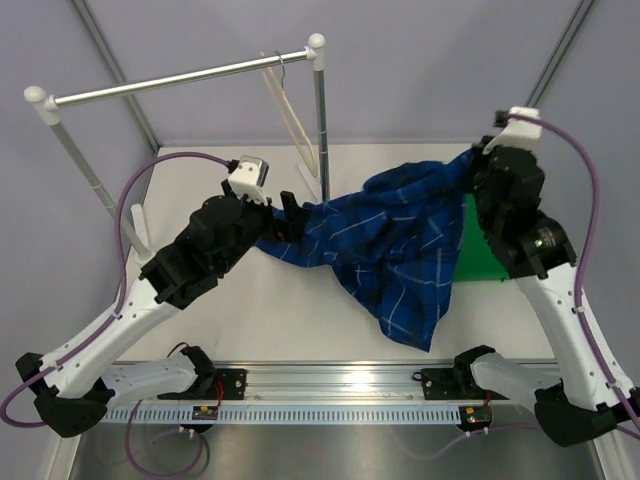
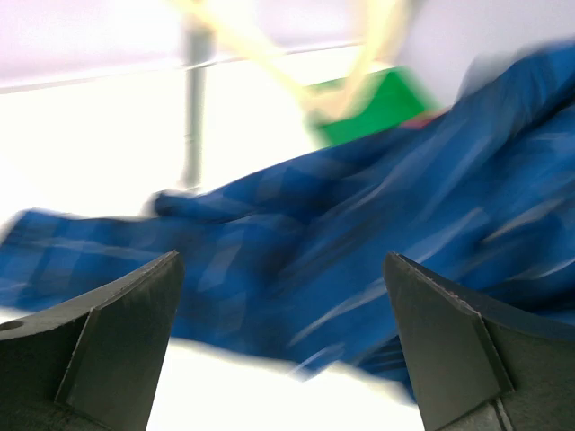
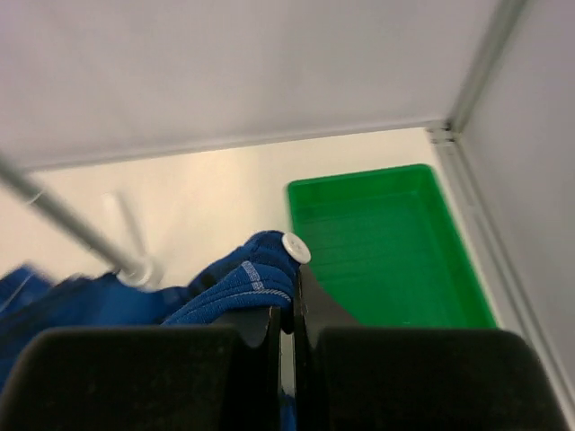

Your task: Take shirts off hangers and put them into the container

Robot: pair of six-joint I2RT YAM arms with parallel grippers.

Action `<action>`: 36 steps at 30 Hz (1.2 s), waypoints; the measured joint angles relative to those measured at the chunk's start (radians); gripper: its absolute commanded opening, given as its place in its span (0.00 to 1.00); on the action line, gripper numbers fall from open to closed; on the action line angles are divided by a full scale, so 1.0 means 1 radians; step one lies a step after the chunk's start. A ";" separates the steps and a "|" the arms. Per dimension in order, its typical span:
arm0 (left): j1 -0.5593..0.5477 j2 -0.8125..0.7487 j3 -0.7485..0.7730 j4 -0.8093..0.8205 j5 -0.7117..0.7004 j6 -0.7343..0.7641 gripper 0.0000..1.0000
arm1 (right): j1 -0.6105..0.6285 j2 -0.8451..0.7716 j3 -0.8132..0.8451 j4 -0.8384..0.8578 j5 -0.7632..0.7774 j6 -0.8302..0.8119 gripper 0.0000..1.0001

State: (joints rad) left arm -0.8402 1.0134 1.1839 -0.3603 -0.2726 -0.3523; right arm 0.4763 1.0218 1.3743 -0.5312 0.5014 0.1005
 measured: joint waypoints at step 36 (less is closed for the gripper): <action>0.161 -0.157 -0.246 -0.109 -0.196 0.216 0.99 | -0.632 0.739 -0.082 -0.036 -0.331 0.348 0.80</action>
State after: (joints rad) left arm -0.6796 0.8562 0.9375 -0.4698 -0.4686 -0.1360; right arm -0.1562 1.7603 1.2919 -0.5674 0.1703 0.4488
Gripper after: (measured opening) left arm 0.987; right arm 0.668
